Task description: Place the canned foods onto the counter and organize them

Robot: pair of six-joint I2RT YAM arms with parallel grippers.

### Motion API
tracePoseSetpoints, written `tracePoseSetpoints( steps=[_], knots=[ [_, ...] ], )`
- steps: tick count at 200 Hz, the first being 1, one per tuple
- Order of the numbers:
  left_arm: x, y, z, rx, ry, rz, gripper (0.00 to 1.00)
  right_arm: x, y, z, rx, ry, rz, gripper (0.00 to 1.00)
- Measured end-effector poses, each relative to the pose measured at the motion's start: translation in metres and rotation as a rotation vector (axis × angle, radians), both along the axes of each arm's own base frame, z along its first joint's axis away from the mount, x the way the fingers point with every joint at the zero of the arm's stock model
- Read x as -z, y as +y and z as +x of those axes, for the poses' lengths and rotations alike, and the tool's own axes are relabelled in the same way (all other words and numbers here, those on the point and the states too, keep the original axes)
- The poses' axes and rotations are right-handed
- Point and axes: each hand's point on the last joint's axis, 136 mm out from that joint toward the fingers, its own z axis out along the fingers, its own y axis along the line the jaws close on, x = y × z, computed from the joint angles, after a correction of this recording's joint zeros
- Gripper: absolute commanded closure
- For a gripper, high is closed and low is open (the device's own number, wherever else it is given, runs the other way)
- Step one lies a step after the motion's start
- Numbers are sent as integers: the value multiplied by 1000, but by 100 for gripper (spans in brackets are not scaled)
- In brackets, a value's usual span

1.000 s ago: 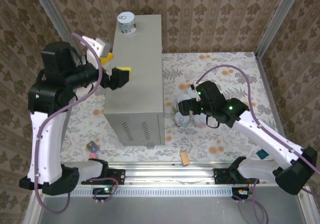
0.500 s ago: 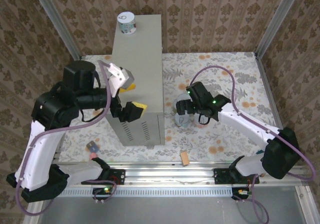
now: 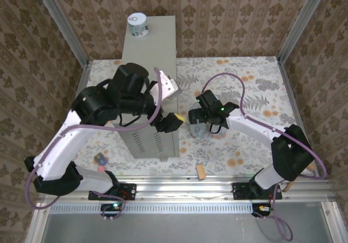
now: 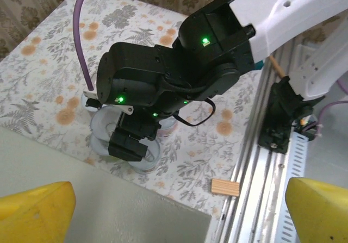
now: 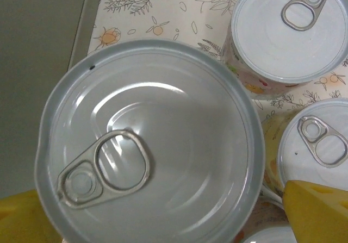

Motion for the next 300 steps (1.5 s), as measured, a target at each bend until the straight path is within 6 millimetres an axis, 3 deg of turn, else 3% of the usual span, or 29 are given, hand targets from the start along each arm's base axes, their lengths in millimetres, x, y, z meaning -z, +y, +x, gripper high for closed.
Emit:
tracePoseSetpoints(
  steps=[68, 125, 188, 239, 300],
  knots=[
    [2, -11, 14, -58, -70, 38, 0, 9, 2, 6, 5, 3, -5, 7],
    [-4, -14, 20, -75, -100, 13, 0, 8, 3, 8, 3, -4, -2, 17],
    [5, -17, 25, -84, -106, 32, 0, 0, 2, 6, -16, -22, -4, 28],
    [14, -20, 29, -88, -116, 44, 0, -29, 2, 3, -35, -80, 34, 31],
    [16, -15, 28, -93, -127, 33, 0, -84, -7, -13, -78, -175, 69, 31]
  ],
)
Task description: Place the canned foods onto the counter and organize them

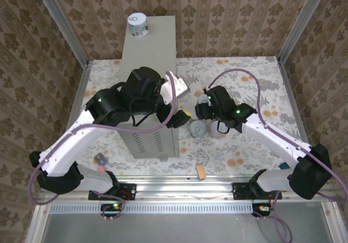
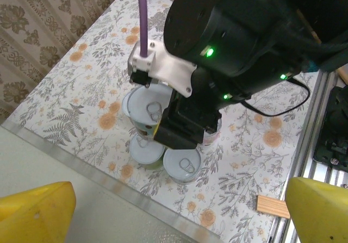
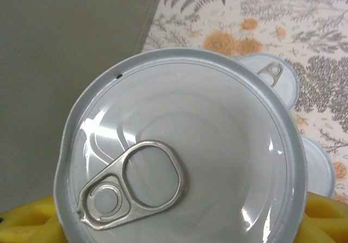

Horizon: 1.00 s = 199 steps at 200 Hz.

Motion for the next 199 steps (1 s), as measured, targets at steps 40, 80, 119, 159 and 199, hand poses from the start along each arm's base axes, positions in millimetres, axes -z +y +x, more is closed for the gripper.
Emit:
tracePoseSetpoints(
  steps=[40, 80, 119, 159, 199],
  knots=[
    [-5, 4, 4, -17, -14, -13, 0, -45, 4, -9, -65, -83, 56, 31],
    [-8, 16, 10, -51, -39, -15, 0, -93, 15, -20, -169, -163, 126, 31],
    [-15, 40, 19, -107, -72, -24, 0, -127, 28, -30, -266, -206, 188, 31],
    [-24, 67, 23, -162, -102, -48, 0, -151, 39, -44, -361, -215, 238, 31],
    [-27, 92, 27, -221, -121, -62, 0, -186, 47, -56, -438, -254, 287, 31]
  ],
)
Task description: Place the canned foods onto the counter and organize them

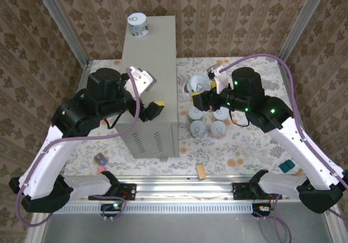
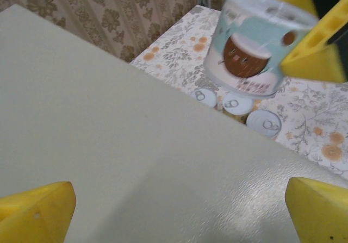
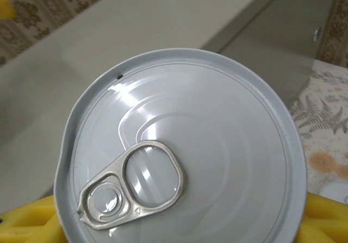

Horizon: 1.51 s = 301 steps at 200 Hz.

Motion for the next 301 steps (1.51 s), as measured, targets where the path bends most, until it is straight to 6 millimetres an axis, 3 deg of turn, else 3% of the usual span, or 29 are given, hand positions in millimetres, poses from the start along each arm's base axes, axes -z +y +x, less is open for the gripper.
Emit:
tracePoseSetpoints(
  steps=[58, 211, 301],
  knots=[
    [8, 18, 3, -40, 7, 1, 0, -29, 16, -5, -96, -19, 31, 30],
    [11, 44, -6, -76, -16, -15, 0, -22, 82, -2, -280, 78, -93, 27],
    [14, 52, -6, -107, -26, -5, 0, -15, 120, -2, -293, 15, -240, 27]
  ],
)
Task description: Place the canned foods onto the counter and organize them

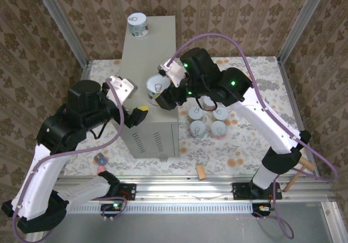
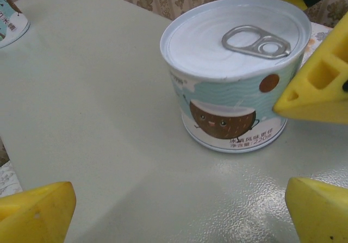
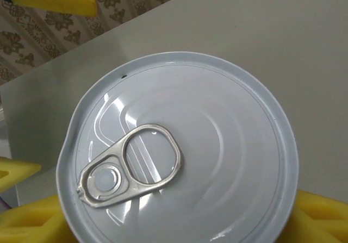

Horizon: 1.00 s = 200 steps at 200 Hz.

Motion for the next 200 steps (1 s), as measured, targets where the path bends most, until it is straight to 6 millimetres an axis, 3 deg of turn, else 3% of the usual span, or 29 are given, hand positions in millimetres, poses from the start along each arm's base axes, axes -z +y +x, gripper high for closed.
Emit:
tracePoseSetpoints(
  steps=[72, 129, 173, 200],
  knots=[
    [-6, 9, -3, -25, -30, -4, 0, 3, 10, 4, 18, -39, -40, 25],
    [-1, 9, -3, -28, -24, 3, 0, 2, 13, 9, 33, -58, -33, 17],
    [-1, 9, -3, -28, -24, 3, 0, 24, 19, 15, 38, -48, -49, 13],
    [-1, 9, -3, -28, -24, 2, 0, 21, 16, 14, 43, -71, -22, 13]
  ],
)
